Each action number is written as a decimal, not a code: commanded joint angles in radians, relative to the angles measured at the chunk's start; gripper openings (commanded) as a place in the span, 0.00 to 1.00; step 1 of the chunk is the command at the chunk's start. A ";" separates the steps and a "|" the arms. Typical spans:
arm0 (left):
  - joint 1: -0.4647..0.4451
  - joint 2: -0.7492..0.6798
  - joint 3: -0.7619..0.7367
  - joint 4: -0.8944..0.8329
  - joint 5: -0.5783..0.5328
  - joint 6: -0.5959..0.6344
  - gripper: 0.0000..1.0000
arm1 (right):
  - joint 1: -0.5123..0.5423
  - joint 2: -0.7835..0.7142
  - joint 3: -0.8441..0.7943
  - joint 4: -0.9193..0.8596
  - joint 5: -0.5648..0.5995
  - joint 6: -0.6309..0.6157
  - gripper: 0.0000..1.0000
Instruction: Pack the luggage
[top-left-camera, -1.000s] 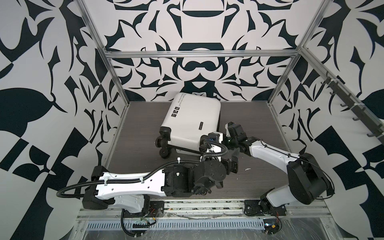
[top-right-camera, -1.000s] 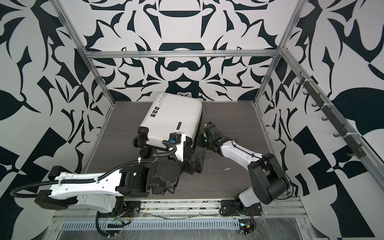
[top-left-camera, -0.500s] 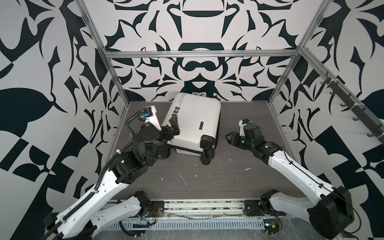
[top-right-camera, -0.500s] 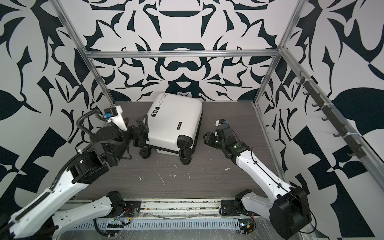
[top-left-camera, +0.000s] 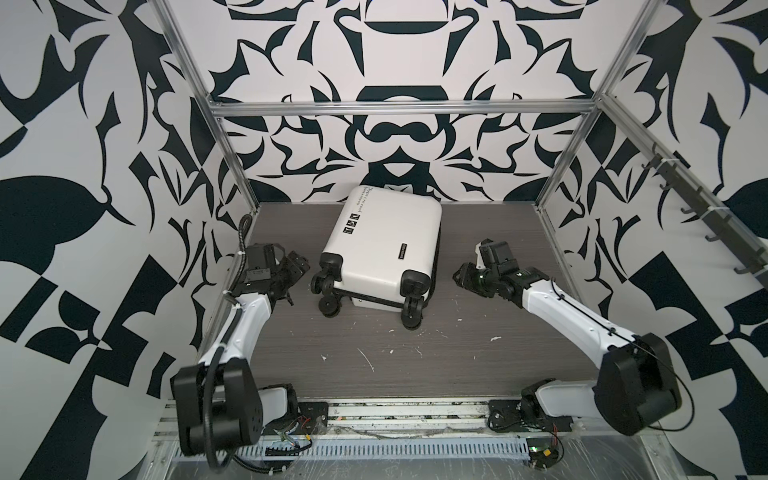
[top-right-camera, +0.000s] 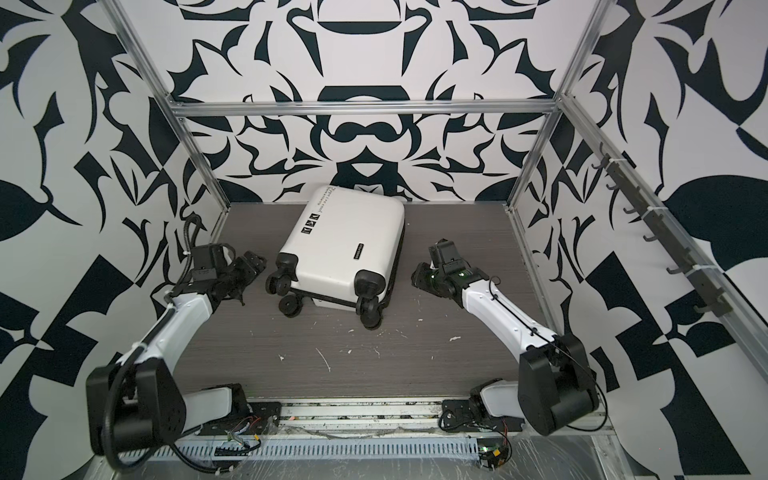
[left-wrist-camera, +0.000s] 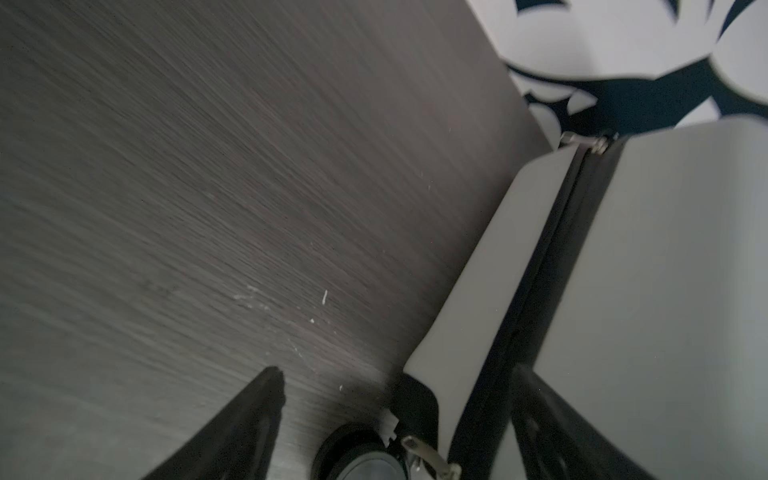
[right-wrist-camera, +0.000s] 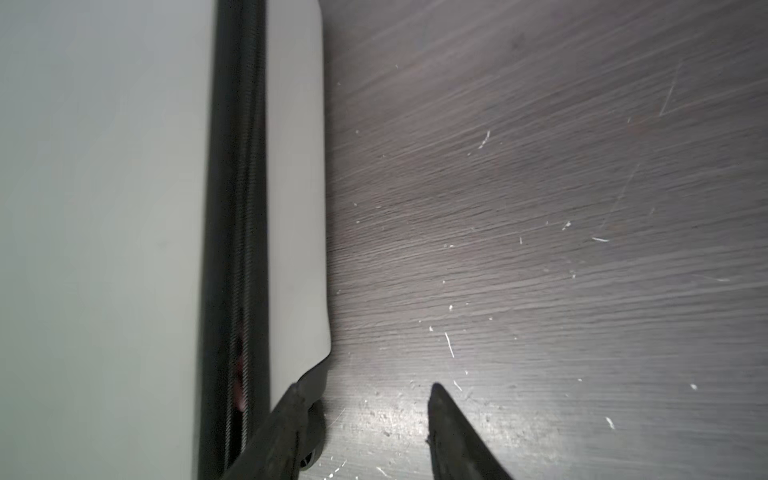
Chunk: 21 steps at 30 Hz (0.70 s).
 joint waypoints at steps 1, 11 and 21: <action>-0.009 0.062 -0.013 0.141 0.183 -0.038 0.76 | -0.010 0.066 0.069 0.000 -0.043 -0.034 0.51; -0.161 0.073 -0.010 0.084 0.171 0.073 0.73 | -0.022 0.406 0.361 -0.046 -0.100 -0.077 0.47; -0.342 0.167 0.050 0.112 0.188 0.055 0.71 | -0.058 0.550 0.598 -0.156 -0.083 -0.130 0.46</action>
